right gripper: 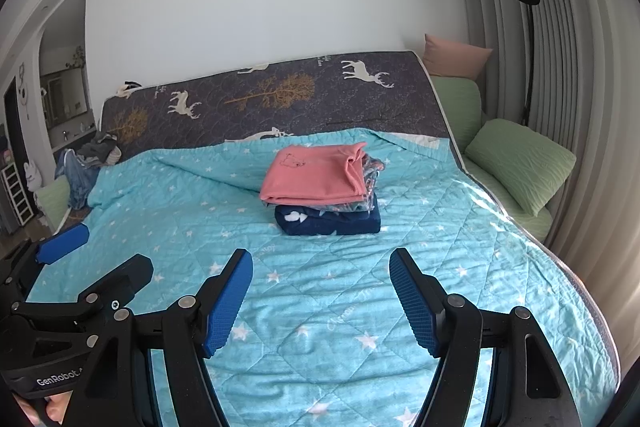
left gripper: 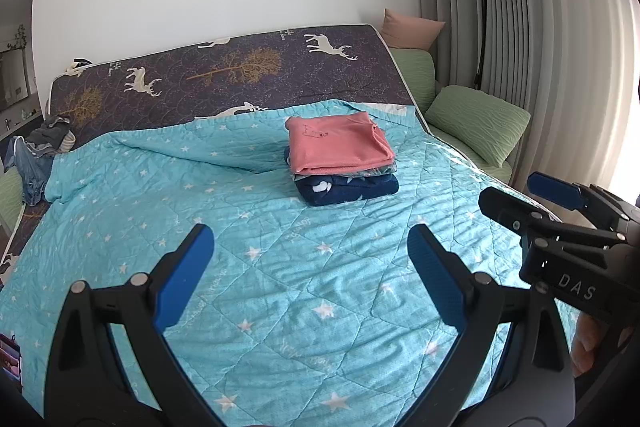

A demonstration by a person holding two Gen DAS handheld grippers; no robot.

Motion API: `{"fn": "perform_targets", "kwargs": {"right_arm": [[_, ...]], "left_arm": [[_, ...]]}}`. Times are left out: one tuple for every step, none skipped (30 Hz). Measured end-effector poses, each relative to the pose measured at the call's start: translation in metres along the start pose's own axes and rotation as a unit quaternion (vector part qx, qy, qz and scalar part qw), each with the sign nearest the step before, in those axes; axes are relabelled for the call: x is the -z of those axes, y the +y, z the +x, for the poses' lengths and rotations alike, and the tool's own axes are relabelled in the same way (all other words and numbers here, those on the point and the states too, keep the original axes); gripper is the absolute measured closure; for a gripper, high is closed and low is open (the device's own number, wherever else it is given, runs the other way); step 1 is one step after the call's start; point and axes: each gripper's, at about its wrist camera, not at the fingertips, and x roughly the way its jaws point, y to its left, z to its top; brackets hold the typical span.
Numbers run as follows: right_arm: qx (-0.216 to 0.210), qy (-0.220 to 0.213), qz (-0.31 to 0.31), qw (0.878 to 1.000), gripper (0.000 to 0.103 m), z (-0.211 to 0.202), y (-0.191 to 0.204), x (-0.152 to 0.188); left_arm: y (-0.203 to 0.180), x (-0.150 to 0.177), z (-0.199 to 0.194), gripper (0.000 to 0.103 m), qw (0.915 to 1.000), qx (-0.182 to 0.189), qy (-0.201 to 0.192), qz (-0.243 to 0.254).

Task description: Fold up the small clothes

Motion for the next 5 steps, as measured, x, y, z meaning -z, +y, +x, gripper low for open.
{"fn": "perform_targets", "kwargs": {"right_arm": [[0.000, 0.000, -0.001, 1.000, 0.030, 0.0000, -0.0001, -0.0003], [0.000, 0.000, 0.000, 1.000, 0.030, -0.0001, 0.0001, 0.0001], [0.000, 0.001, 0.000, 1.000, 0.030, -0.0004, 0.0004, 0.0004], [0.001, 0.001, 0.000, 1.000, 0.030, -0.0008, 0.0006, 0.0007], [0.001, 0.001, 0.000, 1.000, 0.030, -0.0011, 0.0006, 0.0006]], "left_arm": [[0.0002, 0.0000, 0.0000, 0.006, 1.0000, 0.000, 0.000, 0.000], [0.0001, 0.0005, 0.0001, 0.006, 1.0000, 0.000, -0.001, -0.001], [0.0003, 0.0005, 0.0001, 0.006, 1.0000, 0.001, 0.000, -0.001], [0.0003, 0.0005, 0.0001, 0.006, 1.0000, 0.001, 0.000, 0.000], [0.0001, 0.0006, 0.0002, 0.006, 1.0000, 0.000, 0.000, 0.000]]}}
